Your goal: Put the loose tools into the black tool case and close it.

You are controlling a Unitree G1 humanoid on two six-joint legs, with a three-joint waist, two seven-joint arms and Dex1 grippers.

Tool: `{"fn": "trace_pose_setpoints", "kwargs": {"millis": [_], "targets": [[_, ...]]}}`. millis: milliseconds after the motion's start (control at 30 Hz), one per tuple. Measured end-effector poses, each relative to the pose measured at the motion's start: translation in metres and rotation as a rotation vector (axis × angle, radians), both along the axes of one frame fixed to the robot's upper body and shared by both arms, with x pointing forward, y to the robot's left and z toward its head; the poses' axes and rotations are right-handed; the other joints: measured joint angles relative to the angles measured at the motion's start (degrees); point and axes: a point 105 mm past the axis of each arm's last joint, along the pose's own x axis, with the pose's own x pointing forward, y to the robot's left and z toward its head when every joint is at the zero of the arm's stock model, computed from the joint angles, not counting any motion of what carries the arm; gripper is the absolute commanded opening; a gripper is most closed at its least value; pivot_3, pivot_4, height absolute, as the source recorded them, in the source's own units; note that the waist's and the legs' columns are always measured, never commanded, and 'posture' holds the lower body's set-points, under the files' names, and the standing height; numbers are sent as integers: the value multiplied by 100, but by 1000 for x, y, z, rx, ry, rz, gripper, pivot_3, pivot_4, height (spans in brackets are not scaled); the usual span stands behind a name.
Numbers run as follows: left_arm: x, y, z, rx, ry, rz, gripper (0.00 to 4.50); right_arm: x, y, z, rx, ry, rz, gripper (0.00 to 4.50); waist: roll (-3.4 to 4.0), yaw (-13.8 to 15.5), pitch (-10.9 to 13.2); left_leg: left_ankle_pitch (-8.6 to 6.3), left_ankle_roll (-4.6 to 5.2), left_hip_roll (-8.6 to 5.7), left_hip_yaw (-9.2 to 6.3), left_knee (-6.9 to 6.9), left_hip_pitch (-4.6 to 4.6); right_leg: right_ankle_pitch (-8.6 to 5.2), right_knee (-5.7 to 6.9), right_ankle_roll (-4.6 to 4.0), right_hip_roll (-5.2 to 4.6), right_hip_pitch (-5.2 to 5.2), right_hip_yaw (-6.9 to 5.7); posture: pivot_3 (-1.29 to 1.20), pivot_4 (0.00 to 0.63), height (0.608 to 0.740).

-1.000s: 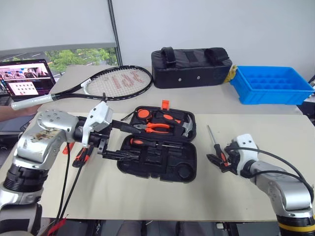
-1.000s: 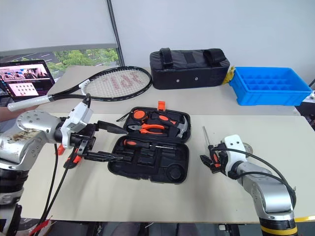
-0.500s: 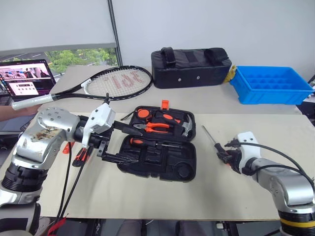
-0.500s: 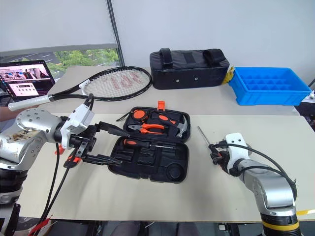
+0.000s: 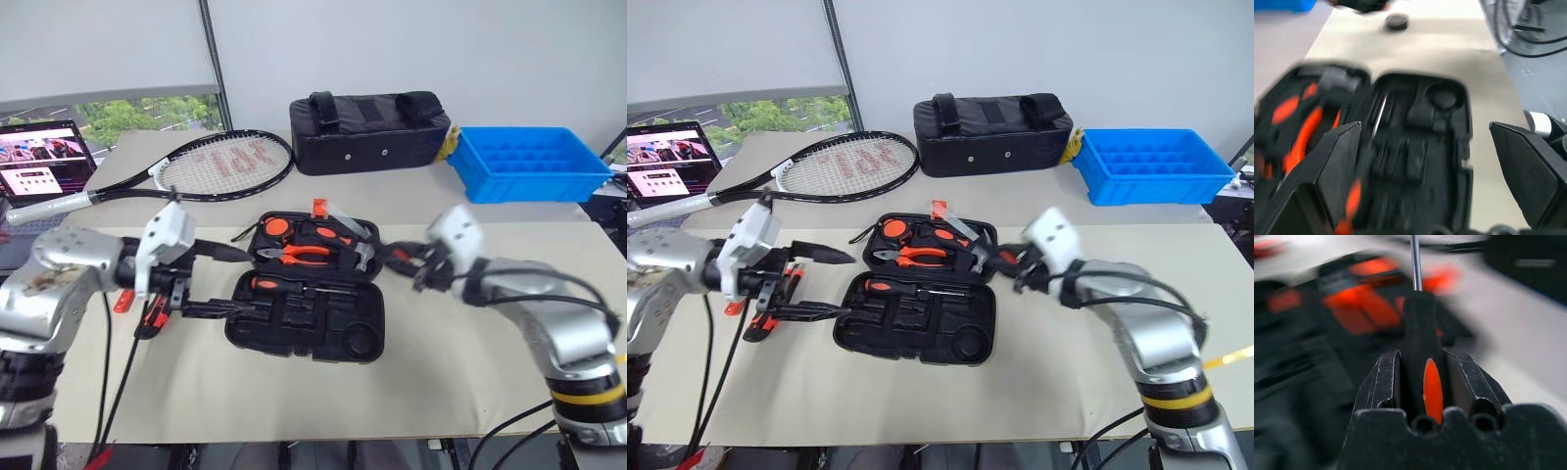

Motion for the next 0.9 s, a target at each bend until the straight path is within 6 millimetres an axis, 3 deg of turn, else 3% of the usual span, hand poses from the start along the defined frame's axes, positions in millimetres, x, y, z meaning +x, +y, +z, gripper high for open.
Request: {"fn": "trace_pose_setpoints", "kwargs": {"millis": [300,767,833,900], "targets": [[-17,16,3,55,-9,54,4500,2,32,-28,-210,11,338,990,-9,4,6,2,-3,3,-5,7,-3,-1,1,-2,1,-9,-8,0,150,729],[-24,15,2,46,-21,87,4500,3,33,-35,-239,36,358,990,-9,5,6,3,-6,1,-5,7,-3,0,3,-2,-6,-8,-10,0,150,729],[-24,15,2,46,-22,87,4500,2,33,-35,-241,37,360,1990,-10,5,6,3,-6,1,-4,7,-3,0,3,-2,-6,-8,-10,0,150,729],[-24,15,2,46,-23,87,4500,3,33,-35,-241,36,359,2501,-9,0,6,3,-6,1,-4,7,-2,0,3,-2,-6,-8,-9,0,150,729]]}}
